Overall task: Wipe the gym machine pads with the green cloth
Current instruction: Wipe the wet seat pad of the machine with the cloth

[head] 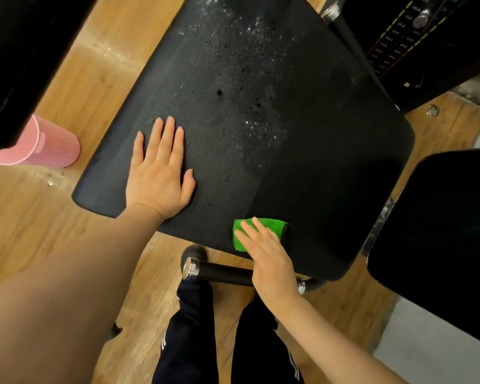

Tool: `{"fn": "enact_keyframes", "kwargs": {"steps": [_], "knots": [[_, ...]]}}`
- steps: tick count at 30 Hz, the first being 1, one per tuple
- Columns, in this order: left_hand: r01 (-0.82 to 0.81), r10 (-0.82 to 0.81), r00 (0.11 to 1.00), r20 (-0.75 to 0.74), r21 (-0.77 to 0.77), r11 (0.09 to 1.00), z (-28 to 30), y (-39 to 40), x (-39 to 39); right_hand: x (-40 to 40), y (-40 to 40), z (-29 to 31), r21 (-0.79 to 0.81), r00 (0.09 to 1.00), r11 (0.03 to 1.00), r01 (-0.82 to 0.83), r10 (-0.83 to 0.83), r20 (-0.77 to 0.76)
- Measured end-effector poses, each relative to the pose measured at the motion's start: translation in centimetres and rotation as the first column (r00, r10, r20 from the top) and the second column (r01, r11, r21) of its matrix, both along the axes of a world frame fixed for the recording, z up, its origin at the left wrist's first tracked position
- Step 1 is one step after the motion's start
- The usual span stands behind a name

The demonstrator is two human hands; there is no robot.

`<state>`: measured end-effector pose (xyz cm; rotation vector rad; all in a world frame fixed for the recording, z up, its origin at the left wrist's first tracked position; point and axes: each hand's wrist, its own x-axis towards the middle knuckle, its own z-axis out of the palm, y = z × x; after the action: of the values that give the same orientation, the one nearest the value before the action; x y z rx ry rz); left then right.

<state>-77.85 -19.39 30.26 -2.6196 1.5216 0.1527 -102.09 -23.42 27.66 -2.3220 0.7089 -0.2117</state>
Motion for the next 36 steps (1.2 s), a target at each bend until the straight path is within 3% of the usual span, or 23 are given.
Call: {"fn": "enact_keyframes", "kwargs": {"steps": [3, 5, 11, 15, 18, 21, 25, 28, 31, 36], "knots": [[-0.004, 0.004, 1.000, -0.001, 0.008, 1.000, 0.1, 0.1, 0.0, 2.2, 0.1, 0.4, -0.093, 0.939, 0.935, -0.343, 0.338, -0.064], [-0.008, 0.008, 1.000, 0.002, 0.011, 1.000, 0.1, 0.1, 0.0, 2.8, -0.7, 0.1, -0.155, 0.873, 0.861, -0.485, 0.467, -0.137], [-0.001, 0.001, 1.000, -0.005, 0.011, 1.000, 0.1, 0.2, 0.0, -2.1, -3.7, -0.8, -0.186, 0.831, 0.811, -0.555, 0.529, -0.170], [0.002, -0.002, 1.000, -0.006, -0.008, 1.000, 0.1, 0.1, 0.0, -3.9, -4.6, -0.7, -0.146, 0.889, 0.880, -0.452, 0.430, -0.161], [0.005, -0.005, 1.000, -0.008, -0.022, 1.000, 0.1, 0.1, 0.0, -3.2, -5.2, -0.6, -0.049, 0.995, 0.994, -0.099, 0.098, -0.014], [0.001, -0.001, 1.000, -0.008, -0.020, 1.000, 0.0, 0.1, 0.0, -0.1, -8.9, 0.1, -0.100, 0.989, 0.984, 0.147, -0.147, 0.016], [0.002, -0.002, 1.000, -0.010, -0.021, 1.000, 0.0, 0.1, 0.0, 6.5, -13.4, 0.9, -0.082, 0.960, 0.962, 0.261, -0.267, -0.084], [-0.001, 0.000, 1.000, -0.009, -0.020, 1.000, 0.0, 0.1, 0.0, 9.4, -13.6, 0.3, -0.080, 0.924, 0.926, 0.370, -0.376, -0.077], [0.001, -0.001, 1.000, -0.009, -0.017, 1.000, 0.0, 0.1, 0.1, 9.2, -10.8, -0.8, -0.096, 0.914, 0.910, 0.403, -0.406, -0.019], [0.004, -0.004, 1.000, -0.009, -0.007, 1.000, 0.0, 0.1, 0.1, 4.5, -3.2, -0.9, -0.100, 0.980, 0.975, 0.198, -0.196, 0.035]]}}
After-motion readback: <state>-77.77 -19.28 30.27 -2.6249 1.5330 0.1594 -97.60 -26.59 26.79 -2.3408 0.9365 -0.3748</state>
